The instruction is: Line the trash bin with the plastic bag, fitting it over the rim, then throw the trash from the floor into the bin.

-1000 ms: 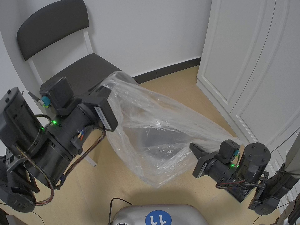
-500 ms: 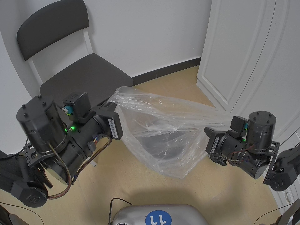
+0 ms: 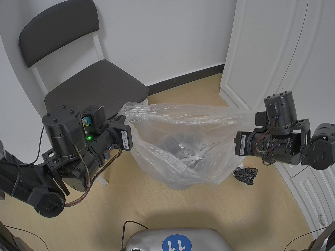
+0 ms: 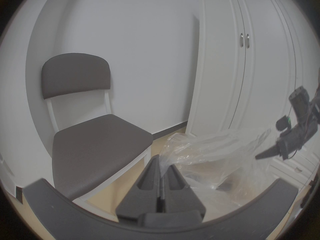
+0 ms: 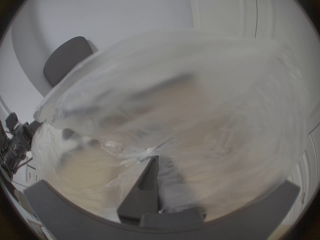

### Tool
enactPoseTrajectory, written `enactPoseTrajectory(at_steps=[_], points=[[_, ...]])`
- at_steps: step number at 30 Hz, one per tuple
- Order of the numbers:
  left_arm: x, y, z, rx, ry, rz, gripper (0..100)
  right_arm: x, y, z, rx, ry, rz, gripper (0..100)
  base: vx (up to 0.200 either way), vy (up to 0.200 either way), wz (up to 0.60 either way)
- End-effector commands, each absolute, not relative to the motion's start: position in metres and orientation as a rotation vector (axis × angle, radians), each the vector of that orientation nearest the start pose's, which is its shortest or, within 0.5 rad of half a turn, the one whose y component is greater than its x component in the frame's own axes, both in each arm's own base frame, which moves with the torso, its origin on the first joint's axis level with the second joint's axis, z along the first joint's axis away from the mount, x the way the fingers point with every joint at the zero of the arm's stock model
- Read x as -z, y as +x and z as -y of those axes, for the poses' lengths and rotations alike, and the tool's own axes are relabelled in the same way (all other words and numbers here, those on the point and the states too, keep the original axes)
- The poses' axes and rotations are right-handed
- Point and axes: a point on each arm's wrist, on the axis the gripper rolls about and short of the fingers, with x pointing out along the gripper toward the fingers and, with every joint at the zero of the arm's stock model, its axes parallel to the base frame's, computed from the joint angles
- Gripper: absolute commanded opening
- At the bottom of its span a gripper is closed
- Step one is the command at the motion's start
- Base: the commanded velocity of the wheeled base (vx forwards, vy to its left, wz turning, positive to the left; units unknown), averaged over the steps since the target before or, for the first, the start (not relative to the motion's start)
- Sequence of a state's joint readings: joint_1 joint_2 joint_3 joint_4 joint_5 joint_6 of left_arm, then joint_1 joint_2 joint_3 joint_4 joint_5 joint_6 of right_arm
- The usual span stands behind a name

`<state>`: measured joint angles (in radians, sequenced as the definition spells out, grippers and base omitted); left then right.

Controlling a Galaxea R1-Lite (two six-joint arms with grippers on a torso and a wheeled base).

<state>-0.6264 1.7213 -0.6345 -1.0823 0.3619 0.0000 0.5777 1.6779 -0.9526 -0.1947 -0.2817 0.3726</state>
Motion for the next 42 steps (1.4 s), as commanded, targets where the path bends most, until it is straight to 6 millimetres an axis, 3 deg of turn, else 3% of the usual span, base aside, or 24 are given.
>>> enactPoseTrajectory(at_steps=[1,19,42], points=[[-0.158,0.263,0.164,0.222,0.060,-0.048,0,-0.172,0.264,-0.151,-0.170,0.109,-0.574,0,0.000,0.000,0.00],[-0.161,0.276,0.139,0.127,0.129,-0.044,0,-0.158,0.267,-0.132,-0.092,-0.017,-0.538,0,0.000,0.000,0.00],[-0.160,0.280,0.128,0.084,0.177,-0.051,0,-0.169,0.275,-0.103,0.027,-0.023,-0.460,0,0.000,0.000,0.00]])
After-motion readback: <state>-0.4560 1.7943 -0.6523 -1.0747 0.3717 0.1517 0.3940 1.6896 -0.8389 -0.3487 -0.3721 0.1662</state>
